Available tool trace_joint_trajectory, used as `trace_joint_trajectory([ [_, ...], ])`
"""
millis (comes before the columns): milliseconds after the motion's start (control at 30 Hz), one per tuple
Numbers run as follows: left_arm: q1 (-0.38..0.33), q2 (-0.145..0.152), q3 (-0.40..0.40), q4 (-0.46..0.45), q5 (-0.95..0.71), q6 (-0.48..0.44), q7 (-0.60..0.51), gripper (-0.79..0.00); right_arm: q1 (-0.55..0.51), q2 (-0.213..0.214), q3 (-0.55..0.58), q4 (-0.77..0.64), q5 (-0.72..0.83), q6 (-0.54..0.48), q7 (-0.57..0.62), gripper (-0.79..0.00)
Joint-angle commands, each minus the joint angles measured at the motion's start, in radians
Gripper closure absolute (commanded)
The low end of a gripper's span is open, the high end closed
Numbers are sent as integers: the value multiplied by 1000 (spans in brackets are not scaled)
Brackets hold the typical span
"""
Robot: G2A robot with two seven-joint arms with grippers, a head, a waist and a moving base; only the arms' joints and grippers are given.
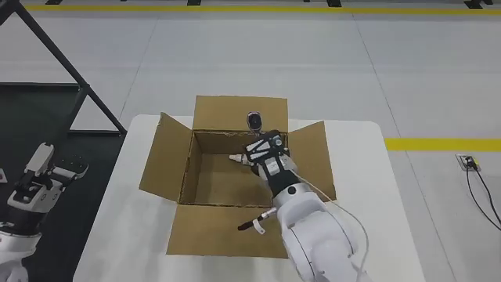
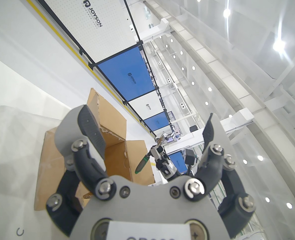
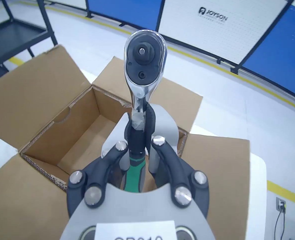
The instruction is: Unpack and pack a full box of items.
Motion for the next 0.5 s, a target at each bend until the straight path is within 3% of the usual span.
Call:
trace_joint_trajectory([
  [0,-3,1,7,-3,5,4,-6,-785,-54,5,29,-91,-20,25,6,0],
  [200,-22,3,27,-9,20,11,-17,-785,-244,18,99,-345,-126,105,15,0],
  [367,-38,5,48,-12,34,19,-24,-785,-326,18,139,-345,-191,225,-25,0],
  [467,-47,6,61,-14,41,21,-24,-785,-353,20,201,-345,-172,199,48,0],
])
